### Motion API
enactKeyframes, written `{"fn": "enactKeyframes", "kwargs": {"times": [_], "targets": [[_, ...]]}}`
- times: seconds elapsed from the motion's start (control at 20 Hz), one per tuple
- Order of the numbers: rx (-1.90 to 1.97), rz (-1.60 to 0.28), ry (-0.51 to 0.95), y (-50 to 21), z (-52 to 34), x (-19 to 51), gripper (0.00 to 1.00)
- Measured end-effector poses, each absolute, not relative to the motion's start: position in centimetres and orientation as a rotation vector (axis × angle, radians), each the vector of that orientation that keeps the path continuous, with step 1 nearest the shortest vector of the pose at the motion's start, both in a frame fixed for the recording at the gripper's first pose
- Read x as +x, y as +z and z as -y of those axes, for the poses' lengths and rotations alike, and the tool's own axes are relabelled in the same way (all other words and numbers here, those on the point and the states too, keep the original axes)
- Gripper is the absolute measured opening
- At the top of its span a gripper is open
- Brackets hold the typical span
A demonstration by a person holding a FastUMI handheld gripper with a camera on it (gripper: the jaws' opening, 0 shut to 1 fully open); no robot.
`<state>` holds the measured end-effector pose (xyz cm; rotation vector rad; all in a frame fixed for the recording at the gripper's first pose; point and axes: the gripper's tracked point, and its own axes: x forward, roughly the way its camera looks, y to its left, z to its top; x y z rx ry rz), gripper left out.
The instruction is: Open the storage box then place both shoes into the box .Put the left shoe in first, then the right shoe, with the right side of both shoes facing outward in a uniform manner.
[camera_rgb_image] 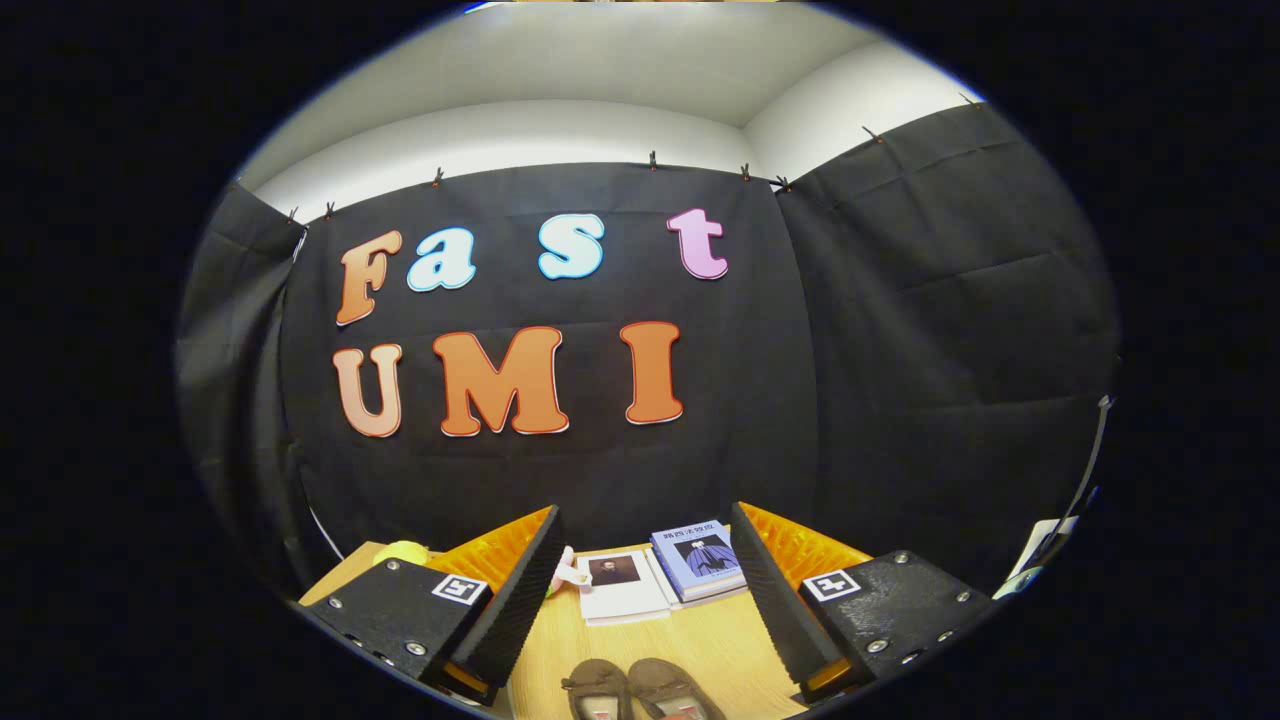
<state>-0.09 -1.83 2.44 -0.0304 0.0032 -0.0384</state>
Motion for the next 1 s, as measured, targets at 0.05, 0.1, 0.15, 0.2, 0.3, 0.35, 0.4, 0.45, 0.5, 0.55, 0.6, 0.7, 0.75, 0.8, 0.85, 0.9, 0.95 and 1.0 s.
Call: {"fn": "enactKeyframes", "kwargs": {"times": [0.05, 0.1, 0.15, 0.2, 0.3, 0.35, 0.4, 0.45, 0.5, 0.55, 0.6, 0.7, 0.75, 0.8, 0.85, 0.9, 0.95, 1.0], "targets": [[-0.024, -0.008, -0.028, 2.2, 1.6, 0.1, 0.99], [-0.021, -0.014, -0.023, 2.1, 1.4, 0.4, 0.99], [-0.022, -0.015, -0.016, 2.0, 1.1, 0.5, 0.99], [-0.027, -0.015, -0.010, 2.0, 0.8, 0.4, 0.99], [-0.039, -0.017, -0.001, 2.0, 0.4, 0.5, 0.99], [-0.040, -0.018, 0.003, 1.9, 0.3, 0.6, 0.99], [-0.037, -0.020, 0.008, 1.9, 0.0, 0.6, 0.99], [-0.028, -0.023, 0.016, 1.7, -0.2, 0.6, 0.99], [-0.017, -0.030, 0.026, 1.4, -0.5, 0.8, 0.99], [-0.005, -0.038, 0.036, 1.1, -0.8, 1.0, 0.99], [0.008, -0.047, 0.047, 0.5, -1.1, 1.1, 0.99], [0.057, -0.084, 0.091, -0.9, -1.9, 1.2, 0.99], [0.095, -0.105, 0.130, -1.6, -2.8, 1.0, 0.99], [0.134, -0.133, 0.160, -2.6, -3.5, 1.1, 0.99], [0.165, -0.164, 0.183, -3.9, -4.1, 1.1, 0.99], [0.187, -0.198, 0.199, -5.5, -4.5, 1.4, 0.98], [0.204, -0.233, 0.213, -7.0, -4.9, 1.4, 0.98], [0.225, -0.269, 0.234, -8.5, -5.5, 1.3, 0.98]]}}
